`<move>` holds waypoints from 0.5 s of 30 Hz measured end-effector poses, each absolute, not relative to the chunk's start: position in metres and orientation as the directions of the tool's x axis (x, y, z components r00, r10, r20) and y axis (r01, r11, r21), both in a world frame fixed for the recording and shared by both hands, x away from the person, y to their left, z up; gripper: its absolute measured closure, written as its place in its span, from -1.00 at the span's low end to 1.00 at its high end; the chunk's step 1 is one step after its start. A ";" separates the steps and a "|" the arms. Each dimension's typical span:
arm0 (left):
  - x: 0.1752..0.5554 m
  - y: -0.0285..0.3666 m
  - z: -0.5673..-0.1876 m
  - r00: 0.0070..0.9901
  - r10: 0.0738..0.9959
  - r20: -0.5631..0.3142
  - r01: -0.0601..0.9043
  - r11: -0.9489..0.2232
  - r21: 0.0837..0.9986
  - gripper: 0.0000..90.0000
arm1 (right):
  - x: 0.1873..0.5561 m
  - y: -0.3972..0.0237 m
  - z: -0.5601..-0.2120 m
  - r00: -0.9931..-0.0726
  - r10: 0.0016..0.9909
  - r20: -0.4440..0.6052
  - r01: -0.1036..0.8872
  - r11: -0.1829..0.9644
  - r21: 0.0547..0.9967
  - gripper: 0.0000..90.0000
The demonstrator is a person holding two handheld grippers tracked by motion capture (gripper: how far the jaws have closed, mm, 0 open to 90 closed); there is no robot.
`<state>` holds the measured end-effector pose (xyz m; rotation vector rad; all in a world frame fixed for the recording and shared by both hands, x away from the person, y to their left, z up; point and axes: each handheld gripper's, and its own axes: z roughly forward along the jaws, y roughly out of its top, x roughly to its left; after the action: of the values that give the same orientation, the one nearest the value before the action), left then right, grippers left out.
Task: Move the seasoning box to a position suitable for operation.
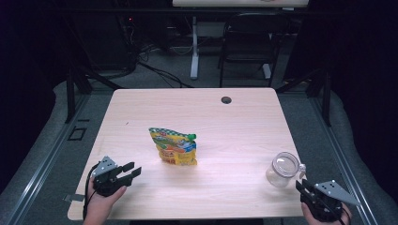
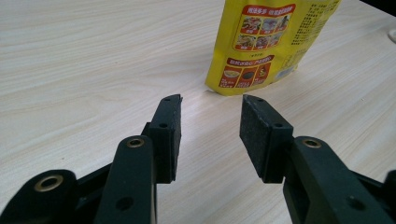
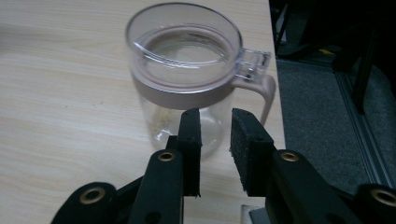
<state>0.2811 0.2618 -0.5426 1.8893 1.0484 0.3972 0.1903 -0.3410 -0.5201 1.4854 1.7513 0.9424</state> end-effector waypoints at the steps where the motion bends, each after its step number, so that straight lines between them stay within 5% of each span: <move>1: 0.281 0.262 -0.542 0.588 0.796 -0.142 0.507 -0.226 0.832 0.30 | 0.191 -0.343 -0.521 -0.141 0.990 -0.025 0.527 0.096 0.844 0.61; 15: 0.270 0.269 -0.543 0.580 0.802 -0.139 0.512 -0.226 0.829 0.32 | 0.227 -0.360 -0.535 -0.046 0.997 -0.069 0.569 0.083 0.818 0.61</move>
<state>0.2697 0.2690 -0.5433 1.8944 1.0600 0.3984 0.2266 -0.3598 -0.5355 1.5620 1.6959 0.8149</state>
